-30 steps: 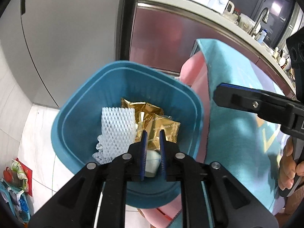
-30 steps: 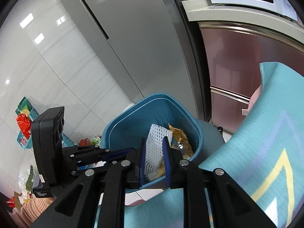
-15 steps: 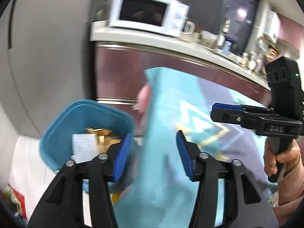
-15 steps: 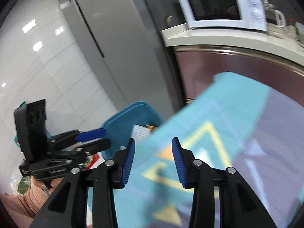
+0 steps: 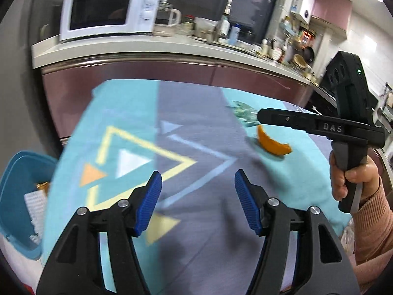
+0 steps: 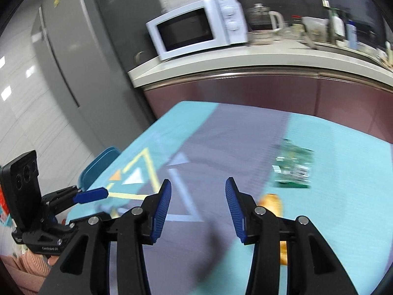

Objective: Collect trash
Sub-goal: 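Move both tools back over the remaining orange peel and clear plastic bag, then grasp the orange peel with the left tool while the right tool grasps the clear plastic bag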

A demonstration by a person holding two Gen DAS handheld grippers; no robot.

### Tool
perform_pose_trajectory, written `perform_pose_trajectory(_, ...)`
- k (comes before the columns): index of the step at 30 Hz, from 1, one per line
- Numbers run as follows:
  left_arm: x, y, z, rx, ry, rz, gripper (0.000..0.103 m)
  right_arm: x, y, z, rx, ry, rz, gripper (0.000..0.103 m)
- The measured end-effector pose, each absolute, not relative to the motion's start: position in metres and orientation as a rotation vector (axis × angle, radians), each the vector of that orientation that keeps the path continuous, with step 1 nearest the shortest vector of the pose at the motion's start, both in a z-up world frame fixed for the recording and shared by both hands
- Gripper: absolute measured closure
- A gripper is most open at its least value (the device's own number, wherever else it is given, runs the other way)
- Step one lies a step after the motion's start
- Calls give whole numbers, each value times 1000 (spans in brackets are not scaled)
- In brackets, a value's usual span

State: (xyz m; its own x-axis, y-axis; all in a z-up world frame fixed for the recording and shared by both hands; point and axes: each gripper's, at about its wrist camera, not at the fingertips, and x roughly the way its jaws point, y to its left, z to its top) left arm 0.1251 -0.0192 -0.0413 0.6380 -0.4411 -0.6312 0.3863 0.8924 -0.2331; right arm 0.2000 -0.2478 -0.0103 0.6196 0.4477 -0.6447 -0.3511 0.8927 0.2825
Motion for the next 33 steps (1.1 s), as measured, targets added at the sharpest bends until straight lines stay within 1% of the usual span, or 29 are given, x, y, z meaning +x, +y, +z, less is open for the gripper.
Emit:
perform_pose_trajectory(8,139,-72,-37,-29,745,-512,42,210,-279,-17,151,781,409,59)
perform_pose_trajectory(10,140,-82,-36,-17,749,-516,42,213,-288,-20,159,783,395,56)
perform_pose_trajectory(13,144,-94,-38,-2,759,-526,42,219,-302,-25,186,789,383,55)
perform_pose_trajectory(19,158,-123,-48,17,813,-564,42,238,-323,-33,223,804,331,54)
perform_pose_trajectory(21,163,-132,-51,20,832,-580,42,244,-325,-37,239,819,328,51)
perform_pose_trajectory(33,206,-183,-65,-27,931,-658,42,278,-326,-53,293,894,342,49)
